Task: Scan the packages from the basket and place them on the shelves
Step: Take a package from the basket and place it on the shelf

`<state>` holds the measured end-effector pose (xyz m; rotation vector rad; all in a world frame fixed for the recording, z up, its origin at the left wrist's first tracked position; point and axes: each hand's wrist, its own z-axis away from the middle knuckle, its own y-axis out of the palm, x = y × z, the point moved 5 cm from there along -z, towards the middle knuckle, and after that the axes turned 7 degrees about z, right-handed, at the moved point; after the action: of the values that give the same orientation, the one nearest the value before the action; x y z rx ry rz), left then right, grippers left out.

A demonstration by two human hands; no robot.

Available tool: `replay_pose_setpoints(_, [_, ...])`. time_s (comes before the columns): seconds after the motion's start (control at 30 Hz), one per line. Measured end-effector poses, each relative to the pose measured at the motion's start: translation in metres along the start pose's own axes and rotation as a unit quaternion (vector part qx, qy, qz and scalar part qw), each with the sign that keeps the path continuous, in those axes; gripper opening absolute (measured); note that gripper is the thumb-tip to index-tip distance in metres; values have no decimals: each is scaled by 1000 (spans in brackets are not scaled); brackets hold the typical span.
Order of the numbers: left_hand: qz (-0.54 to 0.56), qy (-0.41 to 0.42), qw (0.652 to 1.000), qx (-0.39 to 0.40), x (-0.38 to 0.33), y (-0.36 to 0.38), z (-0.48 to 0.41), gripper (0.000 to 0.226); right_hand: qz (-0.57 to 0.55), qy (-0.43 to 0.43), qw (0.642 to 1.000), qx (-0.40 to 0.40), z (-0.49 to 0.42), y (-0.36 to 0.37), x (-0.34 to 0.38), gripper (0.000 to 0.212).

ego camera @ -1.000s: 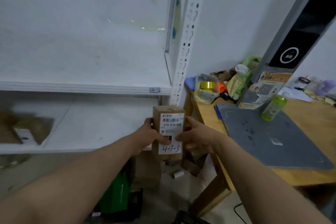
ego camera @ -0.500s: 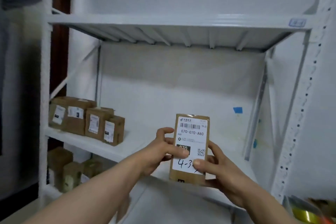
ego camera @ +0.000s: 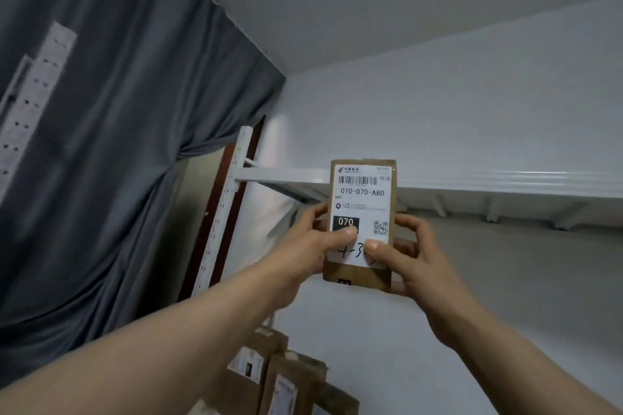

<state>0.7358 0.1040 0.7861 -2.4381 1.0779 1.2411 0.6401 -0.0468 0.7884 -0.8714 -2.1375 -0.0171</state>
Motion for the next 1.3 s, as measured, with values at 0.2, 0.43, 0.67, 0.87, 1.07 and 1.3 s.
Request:
replay_pose_setpoints(0.2, [-22,18,999,-36,-9,-94,-84,56,13,-79,996,-37,-112,87,7,59])
replay_pose_setpoints(0.43, [2,56,997,-44,12,-149,-174,54,73,-132,987,-57,-213,137,-9,59])
replay_pose_setpoints(0.67, [-13,127,990,-65,18,-191,-275,52,170,-198,958,-114,-307,161,-18,61])
replay_pose_setpoints(0.87, [-6,162,981,-103,26,-248,-338,46,209,-238,942,-111,-376,208,-20,59])
replay_pose_setpoints(1.07, [-30,186,978,-93,28,-312,-389,43,262,-239,925,-136,-445,259,-23,51])
replay_pose_setpoints(1.3, [-78,184,977,-73,27,-380,-465,43,340,-213,899,-174,-522,313,-27,41])
